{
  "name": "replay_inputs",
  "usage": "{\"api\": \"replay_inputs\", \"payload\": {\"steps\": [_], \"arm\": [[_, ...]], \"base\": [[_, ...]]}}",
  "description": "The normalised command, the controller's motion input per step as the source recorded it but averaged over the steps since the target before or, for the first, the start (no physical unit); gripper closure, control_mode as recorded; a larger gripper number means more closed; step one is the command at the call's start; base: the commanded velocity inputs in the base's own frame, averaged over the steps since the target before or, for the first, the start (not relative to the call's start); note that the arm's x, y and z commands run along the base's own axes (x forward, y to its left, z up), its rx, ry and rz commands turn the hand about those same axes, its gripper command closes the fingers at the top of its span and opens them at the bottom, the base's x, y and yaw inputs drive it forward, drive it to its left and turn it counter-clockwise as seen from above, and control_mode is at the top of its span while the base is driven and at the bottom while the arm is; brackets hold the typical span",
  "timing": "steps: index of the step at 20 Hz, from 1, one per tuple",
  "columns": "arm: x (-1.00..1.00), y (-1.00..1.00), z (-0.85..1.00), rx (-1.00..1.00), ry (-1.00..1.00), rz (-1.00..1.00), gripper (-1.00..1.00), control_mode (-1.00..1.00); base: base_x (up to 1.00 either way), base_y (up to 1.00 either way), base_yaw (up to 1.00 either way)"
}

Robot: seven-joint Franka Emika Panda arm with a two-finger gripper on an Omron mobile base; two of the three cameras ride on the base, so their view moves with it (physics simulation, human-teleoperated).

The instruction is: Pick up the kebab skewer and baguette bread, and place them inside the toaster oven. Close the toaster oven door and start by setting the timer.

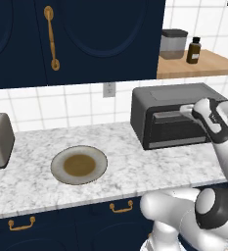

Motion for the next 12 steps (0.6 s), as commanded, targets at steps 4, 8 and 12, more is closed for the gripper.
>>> {"api": "replay_inputs", "payload": {"steps": [4, 8, 12], "arm": [[-0.28, -0.62, 0.08, -0.12, -0.21, 0.00, -1.00, -1.00], [-0.04, -0.67, 0.03, -0.17, -0.14, 0.00, -1.00, -1.00], [-0.05, -0.74, 0.06, -0.22, -0.05, 0.00, -1.00, -1.00]], "base": [[0.00, 0.00, 0.00], [0.00, 0.00, 0.00], [0.00, 0.00, 0.00]]}}
